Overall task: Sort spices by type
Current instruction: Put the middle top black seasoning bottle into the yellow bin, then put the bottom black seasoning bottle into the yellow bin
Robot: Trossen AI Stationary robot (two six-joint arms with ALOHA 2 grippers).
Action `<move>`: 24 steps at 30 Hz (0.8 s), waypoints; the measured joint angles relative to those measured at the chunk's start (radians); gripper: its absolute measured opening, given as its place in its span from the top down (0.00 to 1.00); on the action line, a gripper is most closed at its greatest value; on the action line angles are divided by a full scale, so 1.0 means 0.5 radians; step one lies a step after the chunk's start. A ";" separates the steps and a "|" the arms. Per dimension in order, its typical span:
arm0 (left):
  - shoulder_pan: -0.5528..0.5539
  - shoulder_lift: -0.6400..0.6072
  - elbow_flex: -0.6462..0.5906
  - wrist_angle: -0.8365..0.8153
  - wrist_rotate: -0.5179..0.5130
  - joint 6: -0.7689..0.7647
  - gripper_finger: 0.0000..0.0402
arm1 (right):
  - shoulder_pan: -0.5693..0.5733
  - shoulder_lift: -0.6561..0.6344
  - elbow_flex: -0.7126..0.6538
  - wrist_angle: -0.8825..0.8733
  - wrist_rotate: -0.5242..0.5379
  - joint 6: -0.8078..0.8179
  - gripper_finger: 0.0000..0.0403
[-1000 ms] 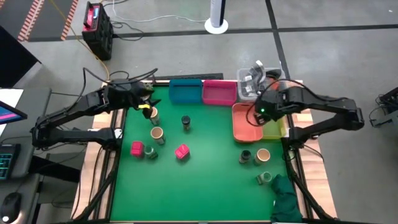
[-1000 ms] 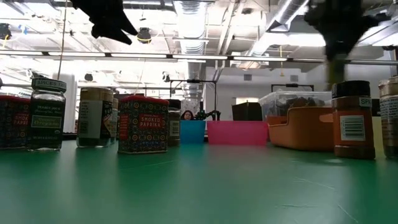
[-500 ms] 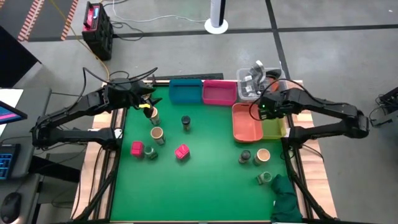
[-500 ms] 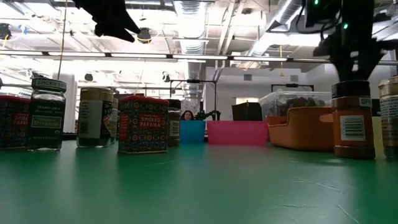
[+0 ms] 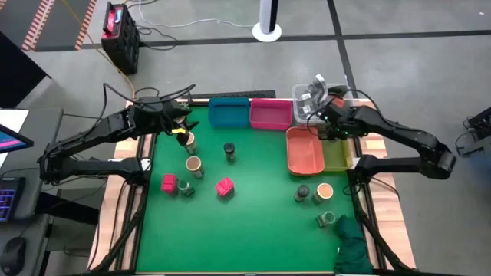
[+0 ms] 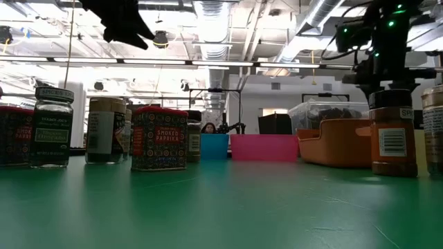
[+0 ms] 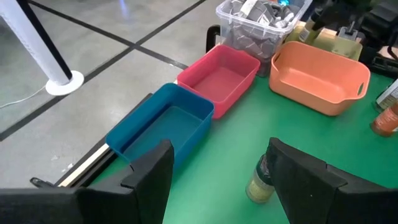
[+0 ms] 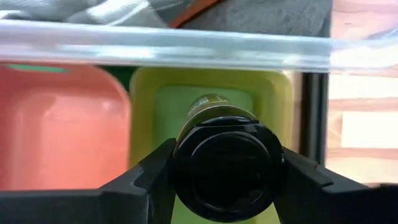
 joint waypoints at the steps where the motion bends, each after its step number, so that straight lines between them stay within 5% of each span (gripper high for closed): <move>1: 0.000 0.000 0.000 -0.001 0.000 0.000 0.40 | -0.027 0.017 -0.001 0.015 -0.004 -0.025 0.43; 12: 0.000 0.000 0.000 -0.070 0.006 -0.003 0.40 | -0.169 0.182 -0.001 0.141 -0.253 -0.306 0.33; 24: 0.001 -0.001 0.000 -0.140 0.029 -0.005 0.40 | -0.172 0.156 0.045 0.013 -0.269 -0.350 0.23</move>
